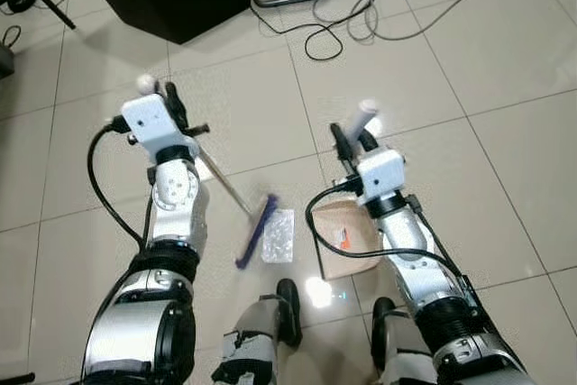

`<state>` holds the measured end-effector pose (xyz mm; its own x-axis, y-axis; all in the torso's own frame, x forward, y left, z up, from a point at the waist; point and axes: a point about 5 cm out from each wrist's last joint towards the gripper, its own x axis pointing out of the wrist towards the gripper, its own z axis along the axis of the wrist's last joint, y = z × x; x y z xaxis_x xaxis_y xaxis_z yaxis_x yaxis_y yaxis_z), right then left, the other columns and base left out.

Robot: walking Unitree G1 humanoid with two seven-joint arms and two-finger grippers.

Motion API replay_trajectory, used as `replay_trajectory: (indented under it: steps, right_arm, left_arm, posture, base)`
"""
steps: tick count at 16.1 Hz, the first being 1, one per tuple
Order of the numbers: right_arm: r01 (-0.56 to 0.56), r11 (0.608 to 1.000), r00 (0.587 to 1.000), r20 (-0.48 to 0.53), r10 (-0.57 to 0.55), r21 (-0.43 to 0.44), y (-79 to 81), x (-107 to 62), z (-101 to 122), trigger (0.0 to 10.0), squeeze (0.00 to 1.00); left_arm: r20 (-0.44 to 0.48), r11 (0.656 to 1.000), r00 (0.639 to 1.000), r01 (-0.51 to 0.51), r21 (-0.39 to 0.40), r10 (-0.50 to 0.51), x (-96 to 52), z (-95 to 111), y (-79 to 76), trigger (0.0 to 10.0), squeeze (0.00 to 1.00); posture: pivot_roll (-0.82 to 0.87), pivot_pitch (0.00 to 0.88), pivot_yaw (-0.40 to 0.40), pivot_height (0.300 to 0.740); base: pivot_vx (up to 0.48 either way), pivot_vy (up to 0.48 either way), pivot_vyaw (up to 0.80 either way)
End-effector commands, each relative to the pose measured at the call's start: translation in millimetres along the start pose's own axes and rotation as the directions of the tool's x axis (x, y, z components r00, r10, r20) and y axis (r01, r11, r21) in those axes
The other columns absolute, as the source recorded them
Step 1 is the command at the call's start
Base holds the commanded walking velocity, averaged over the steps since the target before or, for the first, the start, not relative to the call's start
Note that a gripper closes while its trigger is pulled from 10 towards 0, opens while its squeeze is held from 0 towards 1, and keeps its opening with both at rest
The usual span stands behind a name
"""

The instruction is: Sweep floor

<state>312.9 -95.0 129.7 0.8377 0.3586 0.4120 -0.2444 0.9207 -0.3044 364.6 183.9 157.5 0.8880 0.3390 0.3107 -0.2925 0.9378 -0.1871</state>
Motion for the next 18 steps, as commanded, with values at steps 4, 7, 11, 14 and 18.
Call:
replay_trajectory:
  steps: [4, 7, 11, 14, 18]
  right_arm:
    - [-0.01, 1.0, 1.0, -0.008, 0.01, 0.023, 13.7, -2.7, -2, 10.0, 0.0]
    - [0.024, 0.999, 0.999, -0.029, -0.023, 0.046, 16.5, -2.9, -3, 10.0, 0.0]
    - [0.082, 0.995, 0.992, -0.096, -0.076, 0.053, 15.5, -7.8, -11, 10.0, 0.0]
    - [0.119, 0.991, 0.985, -0.135, -0.11, 0.061, 9.8, -8.6, -17, 10.0, 0.0]
    - [0.137, 0.989, 0.98, -0.154, -0.129, 0.046, 1.4, -3.7, -20, 10.0, 0.0]
  left_arm:
    - [-0.011, 1.0, 1.0, 0.008, -0.009, -0.008, -8.7, -9, -6.2, 10.0, 0.0]
    - [-0.053, 0.998, 0.999, 0.009, -0.057, -0.012, -17.1, -17, -17.3, 10.0, 0.0]
    - [-0.162, 0.97, 0.986, -0.068, -0.235, 0.03, -23.0, -24, -41.8, 10.0, 0.0]
    - [-0.201, 0.905, 0.98, -0.092, -0.415, 0.007, -18.6, -14, -65.1, 10.0, 0.0]
    - [-0.11, 0.863, 0.989, 0.031, -0.504, -0.1, -3.2, 13, -70.9, 10.0, 0.0]
  posture:
    - [0.15, 0.379, 0.195, 0.74]
    - [0.14, 0.376, 0.193, 0.74]
    - [0.13, 0.372, 0.192, 0.74]
    - [0.13, 0.367, 0.186, 0.74]
    - [0.14, 0.34, 0.194, 0.74]
  base:
    - [0.0, 0.0, 0.0]
    - [0.0, 0.0, 0.0]
    - [0.0, 0.0, 0.0]
    - [0.0, 0.0, 0.0]
    - [0.0, 0.0, 0.0]
